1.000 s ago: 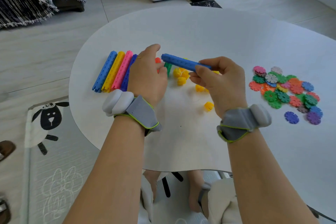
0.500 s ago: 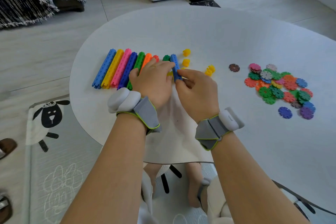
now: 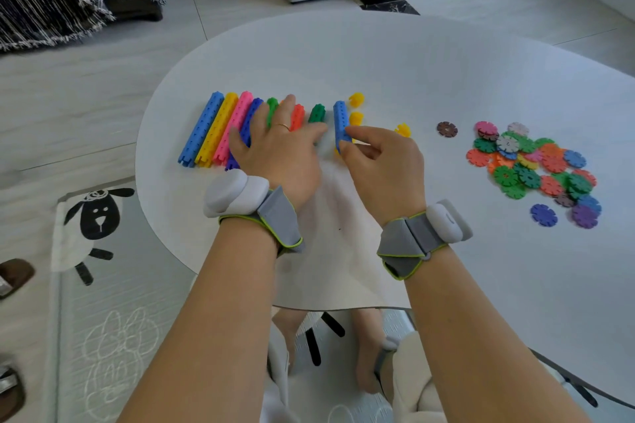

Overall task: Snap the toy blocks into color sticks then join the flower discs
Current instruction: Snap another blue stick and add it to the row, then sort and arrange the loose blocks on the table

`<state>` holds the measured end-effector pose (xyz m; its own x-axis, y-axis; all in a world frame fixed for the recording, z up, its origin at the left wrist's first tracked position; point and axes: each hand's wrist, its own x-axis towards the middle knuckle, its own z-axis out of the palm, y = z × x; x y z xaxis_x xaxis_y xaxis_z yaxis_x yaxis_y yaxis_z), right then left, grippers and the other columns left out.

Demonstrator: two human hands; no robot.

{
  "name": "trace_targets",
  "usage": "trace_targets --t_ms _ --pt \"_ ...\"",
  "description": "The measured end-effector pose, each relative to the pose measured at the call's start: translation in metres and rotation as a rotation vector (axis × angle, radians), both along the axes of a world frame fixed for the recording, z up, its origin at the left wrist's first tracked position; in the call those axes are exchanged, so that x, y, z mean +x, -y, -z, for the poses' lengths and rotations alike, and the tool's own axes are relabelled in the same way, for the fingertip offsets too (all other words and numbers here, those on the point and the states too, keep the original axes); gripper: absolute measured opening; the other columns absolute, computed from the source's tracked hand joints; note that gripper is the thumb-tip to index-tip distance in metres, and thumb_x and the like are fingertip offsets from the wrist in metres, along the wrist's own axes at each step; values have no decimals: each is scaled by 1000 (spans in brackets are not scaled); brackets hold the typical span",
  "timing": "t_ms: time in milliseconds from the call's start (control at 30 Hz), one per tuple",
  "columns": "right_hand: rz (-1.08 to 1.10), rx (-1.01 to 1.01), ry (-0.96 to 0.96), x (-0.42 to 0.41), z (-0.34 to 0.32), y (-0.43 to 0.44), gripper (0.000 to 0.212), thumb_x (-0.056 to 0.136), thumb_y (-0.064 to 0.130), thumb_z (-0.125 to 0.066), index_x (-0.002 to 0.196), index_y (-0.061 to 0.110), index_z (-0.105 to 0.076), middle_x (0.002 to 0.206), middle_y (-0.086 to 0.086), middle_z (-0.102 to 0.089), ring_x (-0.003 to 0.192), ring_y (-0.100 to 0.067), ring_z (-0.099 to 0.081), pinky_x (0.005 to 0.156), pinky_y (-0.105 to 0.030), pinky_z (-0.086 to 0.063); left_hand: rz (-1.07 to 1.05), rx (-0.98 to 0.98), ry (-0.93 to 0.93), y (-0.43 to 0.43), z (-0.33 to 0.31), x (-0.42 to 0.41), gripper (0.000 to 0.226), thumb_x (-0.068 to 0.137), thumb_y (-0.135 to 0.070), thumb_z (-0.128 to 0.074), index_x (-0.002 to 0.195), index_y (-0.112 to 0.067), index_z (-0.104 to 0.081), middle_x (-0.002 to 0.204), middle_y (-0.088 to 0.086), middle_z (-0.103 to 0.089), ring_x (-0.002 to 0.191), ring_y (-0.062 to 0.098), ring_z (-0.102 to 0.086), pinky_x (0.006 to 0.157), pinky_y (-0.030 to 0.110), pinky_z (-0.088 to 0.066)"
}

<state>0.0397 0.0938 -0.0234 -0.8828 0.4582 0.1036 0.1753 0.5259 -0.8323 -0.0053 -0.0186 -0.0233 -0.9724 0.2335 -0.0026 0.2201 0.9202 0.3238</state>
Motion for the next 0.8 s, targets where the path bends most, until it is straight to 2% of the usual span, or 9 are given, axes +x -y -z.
trace_targets --t_ms 100,167,267,467,533,633,733,800 --pt "-82 94 23 0 3 6 26 84 18 -66 110 17 -71 108 3 -70 96 -10 -65 85 -11 -39 -40 63 -32 5 -2 -4 42 96 -20 -38 131 -41 -46 155 -9 -16 144 19 -2 113 54 -2" --pt "-122 166 24 -1 7 10 28 83 17 -67 111 17 -70 109 1 -69 97 -13 -65 82 -11 -37 -3 75 -4 3 -3 -3 42 97 -20 -36 132 -42 -45 155 -10 -17 144 18 -3 113 53 -1" --pt "-101 154 52 -2 8 11 34 82 16 -65 115 20 -67 110 2 -67 93 -9 -66 78 -9 -38 59 87 48 -1 -2 -2 37 99 -30 -32 130 -47 -45 156 -9 -15 144 20 0 112 56 2" --pt "10 223 3 1 8 -10 26 80 5 -56 98 17 -71 99 2 -66 79 -10 -56 70 -2 -30 108 18 67 -3 5 -4 37 97 -34 -41 133 -43 -43 157 -7 -11 145 21 4 111 58 3" --pt "10 240 49 2 8 -22 25 80 7 -58 97 19 -71 98 5 -63 82 -12 -54 72 -5 -29 127 18 24 -6 5 -4 39 94 -34 -47 133 -41 -44 155 -6 -16 144 20 -1 112 56 0" --pt "-1 280 130 6 6 -39 22 81 14 -60 98 26 -70 101 7 -58 96 -20 -56 79 -19 -32 144 18 -76 -12 2 1 37 89 -34 -54 126 -38 -51 142 -5 -33 133 24 -21 106 45 -16" --pt "-59 287 184 13 0 -56 17 82 24 -64 98 27 -69 104 4 -58 83 -11 -51 70 -20 -30 176 11 -113 -22 -2 6 36 88 -35 -56 124 -36 -53 128 -3 -42 121 26 -30 96 39 -24" --pt "-137 309 236 19 -3 -64 20 82 37 -68 99 28 -68 100 4 -57 76 -6 -48 68 -22 -31 228 -1 -91 -27 -2 6 39 88 -32 -55 127 -33 -50 128 -1 -45 119 26 -35 94 36 -27"
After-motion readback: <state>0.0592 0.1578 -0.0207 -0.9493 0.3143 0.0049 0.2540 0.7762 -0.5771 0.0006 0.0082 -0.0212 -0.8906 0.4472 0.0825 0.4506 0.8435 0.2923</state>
